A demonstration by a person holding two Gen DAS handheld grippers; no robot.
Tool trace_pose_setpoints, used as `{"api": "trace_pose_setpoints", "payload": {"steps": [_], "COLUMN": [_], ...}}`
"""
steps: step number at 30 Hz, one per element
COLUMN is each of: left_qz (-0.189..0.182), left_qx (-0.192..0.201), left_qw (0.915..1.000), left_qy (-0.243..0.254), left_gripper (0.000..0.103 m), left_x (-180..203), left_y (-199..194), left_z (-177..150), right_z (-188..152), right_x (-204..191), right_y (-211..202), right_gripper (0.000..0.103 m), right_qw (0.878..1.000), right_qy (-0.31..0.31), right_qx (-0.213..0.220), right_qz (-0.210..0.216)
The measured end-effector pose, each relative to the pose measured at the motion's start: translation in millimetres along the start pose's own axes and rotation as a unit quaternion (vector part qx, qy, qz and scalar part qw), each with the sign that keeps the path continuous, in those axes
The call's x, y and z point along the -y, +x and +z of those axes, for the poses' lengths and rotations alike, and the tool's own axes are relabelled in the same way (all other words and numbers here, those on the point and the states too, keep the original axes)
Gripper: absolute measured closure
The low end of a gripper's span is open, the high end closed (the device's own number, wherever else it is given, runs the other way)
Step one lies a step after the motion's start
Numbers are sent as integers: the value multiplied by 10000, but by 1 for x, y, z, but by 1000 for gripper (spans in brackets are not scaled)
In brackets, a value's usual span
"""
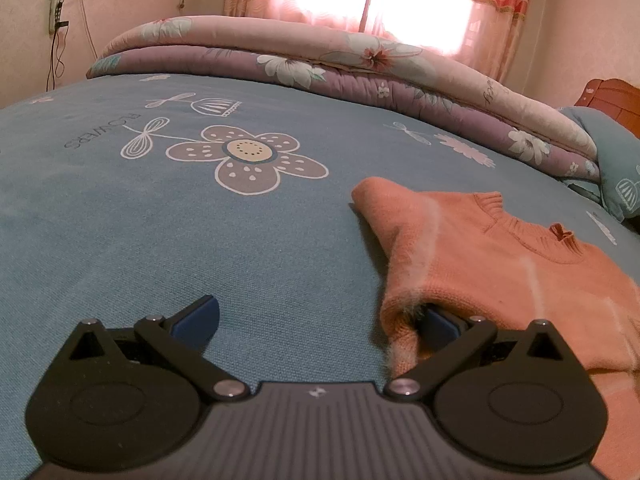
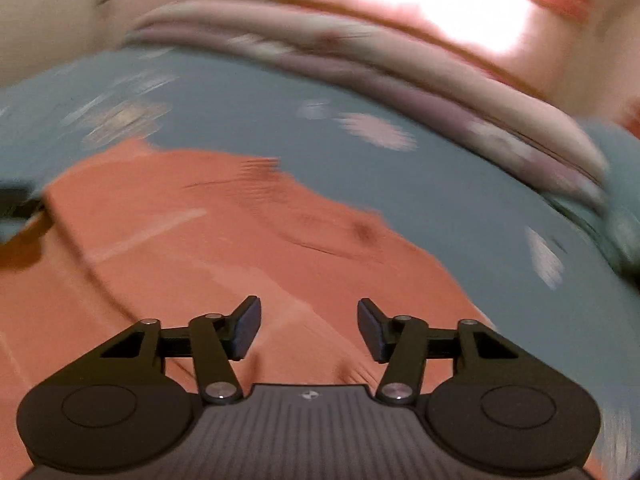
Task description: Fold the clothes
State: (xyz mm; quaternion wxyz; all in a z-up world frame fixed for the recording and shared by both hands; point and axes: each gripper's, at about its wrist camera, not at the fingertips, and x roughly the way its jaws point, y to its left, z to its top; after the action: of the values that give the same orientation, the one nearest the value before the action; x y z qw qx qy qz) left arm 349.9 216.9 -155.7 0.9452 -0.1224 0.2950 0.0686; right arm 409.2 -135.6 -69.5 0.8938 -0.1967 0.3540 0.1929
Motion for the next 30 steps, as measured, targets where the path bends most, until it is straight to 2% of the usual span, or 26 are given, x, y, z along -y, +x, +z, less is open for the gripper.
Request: {"api": "trace_pose_setpoints", "payload": {"steps": [2,5,7,11,13,14,17,19,25,30], "left_qz": [2,22,37,52,59,63,74,76,65,56], "left_qx": [-3,-18,-29,-64,-82,-91,-117,-124,-119,-116], "left_qw": [10000,10000,10000,9998,9998,9997,9995,9994,9992,9989], "left_qy": [8,43,69,154,197,218,282,314,384,443], "left_gripper": [1,1,1,1,1,1,1,1,1,1], "left_x": [0,2,2,4,5,6,7,8,12,14], "left_y": [0,1,1,1,2,2,2,2,3,3], "left_z": [0,0,0,1,1,2,2,2,2,2], "right_z": [10,23,22,20,15,14,12,14,31,47], "right_x": [-4,-9,1,18,18,16,13,10,9,9], "right_y": [20,50,60,64,64,62,56,52,38,46], "right_gripper": [64,64,64,65,70,76,87,90,91,91], "right_qw": [9987,9928,9909,9876,9864,9863,9874,9885,9928,9965], "right_qy": [-399,-926,-808,-332,-200,-206,-285,-376,-617,-626], "right_qx": [-193,-488,-682,-769,-746,-709,-624,-580,-284,-154], "right_qz": [232,578,829,1332,1451,1474,1424,1345,982,540]}}
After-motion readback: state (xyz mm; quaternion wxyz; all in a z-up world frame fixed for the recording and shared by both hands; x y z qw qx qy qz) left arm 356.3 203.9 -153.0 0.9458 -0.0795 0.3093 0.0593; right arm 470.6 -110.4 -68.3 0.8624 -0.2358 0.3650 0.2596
